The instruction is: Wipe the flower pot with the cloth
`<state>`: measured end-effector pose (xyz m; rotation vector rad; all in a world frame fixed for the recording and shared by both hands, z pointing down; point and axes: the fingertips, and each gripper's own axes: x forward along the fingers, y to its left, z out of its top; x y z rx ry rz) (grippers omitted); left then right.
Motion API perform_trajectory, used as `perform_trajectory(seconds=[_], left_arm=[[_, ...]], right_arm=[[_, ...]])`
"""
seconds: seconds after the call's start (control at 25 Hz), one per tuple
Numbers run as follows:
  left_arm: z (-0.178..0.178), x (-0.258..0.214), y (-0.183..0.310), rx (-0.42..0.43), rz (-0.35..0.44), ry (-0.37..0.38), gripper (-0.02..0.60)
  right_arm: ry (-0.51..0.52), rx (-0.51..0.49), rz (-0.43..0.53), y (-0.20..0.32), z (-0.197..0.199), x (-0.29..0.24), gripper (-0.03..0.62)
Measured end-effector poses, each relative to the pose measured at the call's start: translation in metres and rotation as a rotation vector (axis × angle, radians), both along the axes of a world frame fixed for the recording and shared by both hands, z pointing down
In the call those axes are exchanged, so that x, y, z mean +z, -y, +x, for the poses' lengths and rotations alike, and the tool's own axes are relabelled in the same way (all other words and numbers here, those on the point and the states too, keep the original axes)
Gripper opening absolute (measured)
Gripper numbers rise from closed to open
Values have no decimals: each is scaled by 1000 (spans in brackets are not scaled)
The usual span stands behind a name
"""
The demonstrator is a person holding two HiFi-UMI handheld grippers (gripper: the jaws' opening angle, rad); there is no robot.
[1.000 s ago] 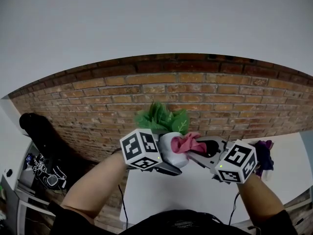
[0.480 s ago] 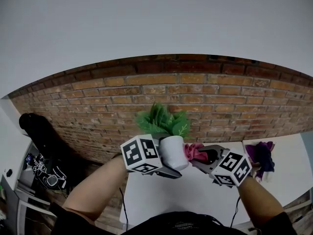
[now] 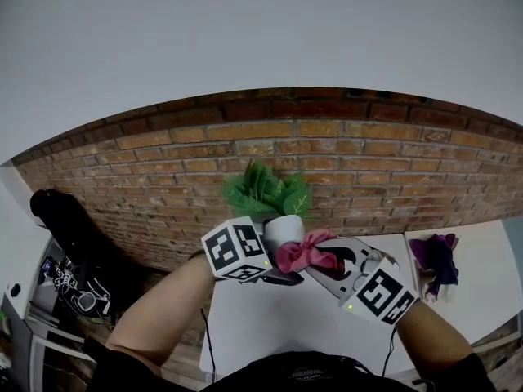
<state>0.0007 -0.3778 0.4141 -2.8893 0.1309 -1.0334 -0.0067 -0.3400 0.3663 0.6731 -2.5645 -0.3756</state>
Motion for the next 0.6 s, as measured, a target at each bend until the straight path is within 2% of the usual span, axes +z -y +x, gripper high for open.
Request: perform_trajectory(seconds=[0.12,0.28,0.4,0.6], left_arm=[[-3,-5,-1,-3,-8,-29,571],[-6,-22,3,-25,-35,-117,571],[-5,-32,3,-26,-31,-150,571],[-8,-36,6,-41,-6,-160,571]], right_arm=[[-5,18,-20,-1,8,10,104],[-75,40,-49,1,17,39,104],[-65,47,-77,0,19,46,104],[8,61,26,0,19,3,104]])
